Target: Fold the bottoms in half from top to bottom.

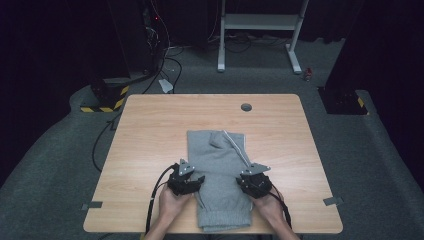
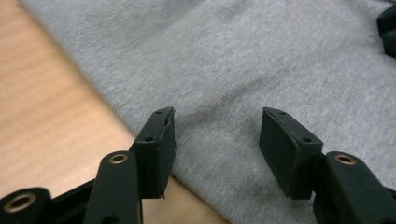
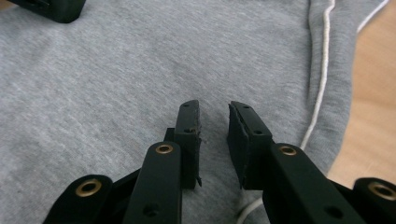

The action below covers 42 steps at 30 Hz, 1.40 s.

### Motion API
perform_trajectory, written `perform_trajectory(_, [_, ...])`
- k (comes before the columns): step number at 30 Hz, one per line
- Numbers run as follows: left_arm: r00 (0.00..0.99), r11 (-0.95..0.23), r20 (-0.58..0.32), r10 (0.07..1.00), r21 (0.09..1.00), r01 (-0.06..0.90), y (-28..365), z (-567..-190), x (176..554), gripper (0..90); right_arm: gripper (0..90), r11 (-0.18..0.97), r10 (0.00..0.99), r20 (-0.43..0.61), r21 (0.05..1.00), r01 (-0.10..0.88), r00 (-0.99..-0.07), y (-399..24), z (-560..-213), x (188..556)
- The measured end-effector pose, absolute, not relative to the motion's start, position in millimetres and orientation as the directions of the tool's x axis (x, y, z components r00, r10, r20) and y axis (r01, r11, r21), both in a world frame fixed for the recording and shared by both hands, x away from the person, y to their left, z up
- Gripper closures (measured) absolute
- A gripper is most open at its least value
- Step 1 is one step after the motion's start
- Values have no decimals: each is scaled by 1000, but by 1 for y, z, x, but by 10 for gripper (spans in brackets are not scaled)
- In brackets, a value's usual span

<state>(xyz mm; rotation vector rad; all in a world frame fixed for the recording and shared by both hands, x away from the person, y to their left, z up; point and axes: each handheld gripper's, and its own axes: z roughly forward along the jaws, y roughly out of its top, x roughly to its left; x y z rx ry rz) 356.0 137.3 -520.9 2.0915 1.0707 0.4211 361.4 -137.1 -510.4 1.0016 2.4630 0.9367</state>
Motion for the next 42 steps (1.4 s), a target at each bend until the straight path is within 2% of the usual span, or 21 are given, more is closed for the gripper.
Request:
perform_trajectory(3, [600,-368,-70,797,731,574,140,-516,358,482,715,549,691,-68,698,460,-720,-137,-505,354])
perform_trajectory(7, [566,-353,-44,823,741,571,140,-505,381,483,695,469,734,-59,765,442,-677,-136,-486,372])
perform_trajectory(14, [489,-301,-54,870,729,615,141,-499,421,481,643,397,817,-21,746,535,-577,-123,-474,435])
perform_trajectory(20, [466,-297,-52,883,707,642,140,-508,433,474,615,397,836,-8,698,595,-549,-115,-484,461])
perform_trajectory(22, [465,-308,-48,884,689,656,138,-513,435,472,643,401,837,-6,687,606,-547,-112,-488,466])
perform_trajectory(26, [476,-333,-18,879,692,641,136,-515,435,474,840,448,823,-24,642,622,-568,-110,-495,473])
perform_trajectory(32, [482,-336,-16,876,697,634,140,-516,433,472,859,337,866,-1,739,583,-500,-144,-476,463])
perform_trajectory(34, [480,-337,-12,877,697,633,139,-516,434,470,843,331,873,26,701,632,-487,-154,-483,465])
perform_trajectory(36, [479,-338,-15,878,690,640,138,-515,435,468,757,355,878,3,666,656,-479,-159,-495,467])
perform_trajectory(38, [479,-344,-7,878,687,640,138,-514,434,466,700,329,892,12,669,667,-453,-160,-501,464])
perform_trajectory(42, [497,-365,15,867,698,616,135,-509,427,481,654,348,877,-27,723,597,-479,-154,-494,446])
